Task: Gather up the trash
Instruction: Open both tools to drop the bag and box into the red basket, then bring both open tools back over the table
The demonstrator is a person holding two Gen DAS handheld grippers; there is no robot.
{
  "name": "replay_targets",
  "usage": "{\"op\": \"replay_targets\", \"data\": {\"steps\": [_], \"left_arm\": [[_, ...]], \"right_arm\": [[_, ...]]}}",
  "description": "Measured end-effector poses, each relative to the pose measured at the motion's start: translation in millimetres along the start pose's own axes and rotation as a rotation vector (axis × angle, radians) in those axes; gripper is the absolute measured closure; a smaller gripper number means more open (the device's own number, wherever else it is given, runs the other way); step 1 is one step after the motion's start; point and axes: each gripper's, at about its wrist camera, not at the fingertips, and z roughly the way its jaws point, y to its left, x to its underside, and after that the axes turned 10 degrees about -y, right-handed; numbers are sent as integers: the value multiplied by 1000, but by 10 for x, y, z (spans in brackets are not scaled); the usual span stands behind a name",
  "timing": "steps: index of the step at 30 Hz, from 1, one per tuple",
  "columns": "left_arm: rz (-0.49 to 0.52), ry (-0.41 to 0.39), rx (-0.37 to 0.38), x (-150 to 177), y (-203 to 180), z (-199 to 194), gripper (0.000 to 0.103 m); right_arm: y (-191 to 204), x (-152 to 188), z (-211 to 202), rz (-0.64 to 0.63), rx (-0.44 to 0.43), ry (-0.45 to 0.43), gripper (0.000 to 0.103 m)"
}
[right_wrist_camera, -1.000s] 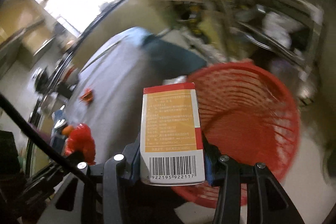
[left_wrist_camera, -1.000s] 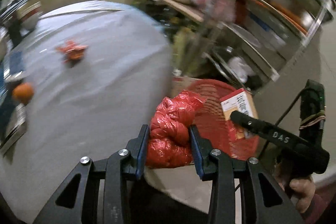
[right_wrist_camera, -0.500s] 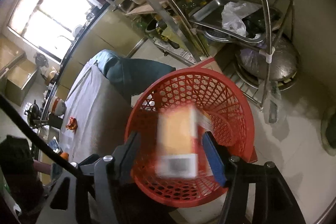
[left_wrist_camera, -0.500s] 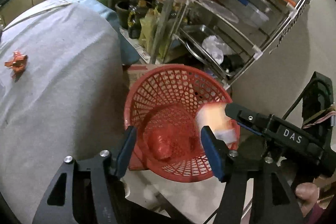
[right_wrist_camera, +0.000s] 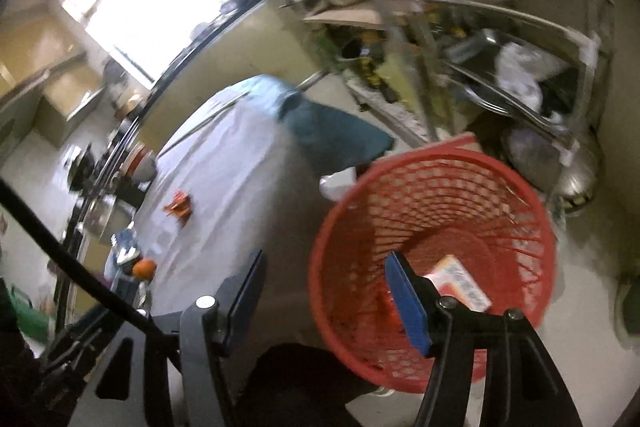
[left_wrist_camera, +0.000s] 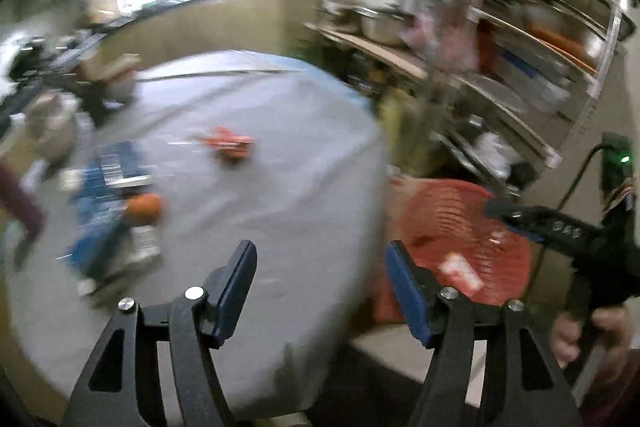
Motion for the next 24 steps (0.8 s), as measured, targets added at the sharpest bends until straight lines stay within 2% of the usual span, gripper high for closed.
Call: {"op": "replay_targets", "data": {"steps": [11,16,24], "left_arm": [[-205,-13,-330,450,1335,-625,34],[-294,-16,-400,649,1790,-842,33],[-353,-20,-487,869,2337,-1040,33]], "right_arm": [[1271,332,172,-248,-123,65,38],[1719,539,202,-359,-147,89,38],[2262,812,273,-491,-163,110,38]]}}
